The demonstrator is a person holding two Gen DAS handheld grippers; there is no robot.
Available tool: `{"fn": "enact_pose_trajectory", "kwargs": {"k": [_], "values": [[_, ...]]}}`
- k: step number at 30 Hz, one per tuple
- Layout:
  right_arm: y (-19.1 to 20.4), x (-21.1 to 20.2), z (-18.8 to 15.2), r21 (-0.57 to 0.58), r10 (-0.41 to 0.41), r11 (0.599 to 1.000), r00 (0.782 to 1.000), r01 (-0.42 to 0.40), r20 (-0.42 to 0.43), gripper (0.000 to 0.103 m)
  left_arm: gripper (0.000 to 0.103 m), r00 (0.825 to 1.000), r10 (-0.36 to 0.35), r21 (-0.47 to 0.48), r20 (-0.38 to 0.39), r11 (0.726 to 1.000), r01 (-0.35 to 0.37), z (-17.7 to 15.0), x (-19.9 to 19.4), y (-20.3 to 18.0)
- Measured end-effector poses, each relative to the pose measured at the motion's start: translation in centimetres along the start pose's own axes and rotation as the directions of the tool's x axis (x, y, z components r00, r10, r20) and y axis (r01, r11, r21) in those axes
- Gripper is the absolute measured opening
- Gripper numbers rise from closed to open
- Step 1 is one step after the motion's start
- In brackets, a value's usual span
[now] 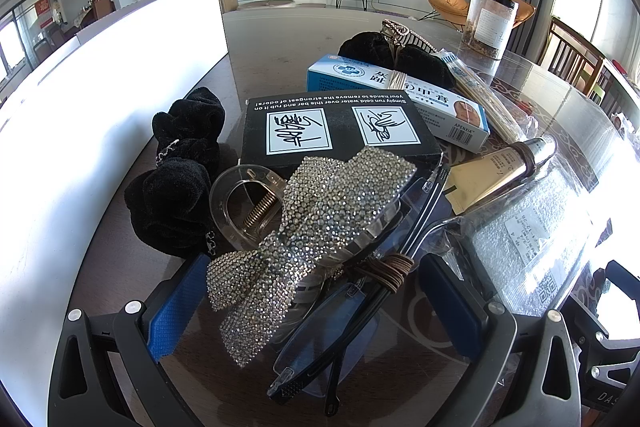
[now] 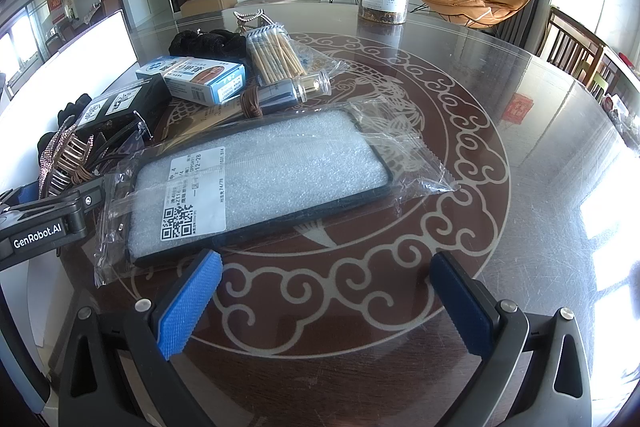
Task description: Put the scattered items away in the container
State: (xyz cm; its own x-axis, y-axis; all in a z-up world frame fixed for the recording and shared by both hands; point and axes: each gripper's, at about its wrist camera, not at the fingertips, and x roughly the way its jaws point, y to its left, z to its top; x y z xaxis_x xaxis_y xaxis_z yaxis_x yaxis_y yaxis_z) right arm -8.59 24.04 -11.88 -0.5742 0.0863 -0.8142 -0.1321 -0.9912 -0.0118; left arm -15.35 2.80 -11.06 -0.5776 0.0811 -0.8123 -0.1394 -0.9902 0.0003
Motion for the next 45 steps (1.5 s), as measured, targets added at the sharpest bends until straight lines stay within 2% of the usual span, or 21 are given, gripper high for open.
{"fn": "enact_pose_trajectory", "kwargs": {"k": [45], "values": [[-0.09, -0.39, -0.26, -0.005, 0.002, 1.000, 1.000, -0.002, 0.001, 0.103, 0.103, 1.000, -0.001, 0.001, 0.000, 1.000, 0.001, -0.02, -0.02, 0.01]]}}
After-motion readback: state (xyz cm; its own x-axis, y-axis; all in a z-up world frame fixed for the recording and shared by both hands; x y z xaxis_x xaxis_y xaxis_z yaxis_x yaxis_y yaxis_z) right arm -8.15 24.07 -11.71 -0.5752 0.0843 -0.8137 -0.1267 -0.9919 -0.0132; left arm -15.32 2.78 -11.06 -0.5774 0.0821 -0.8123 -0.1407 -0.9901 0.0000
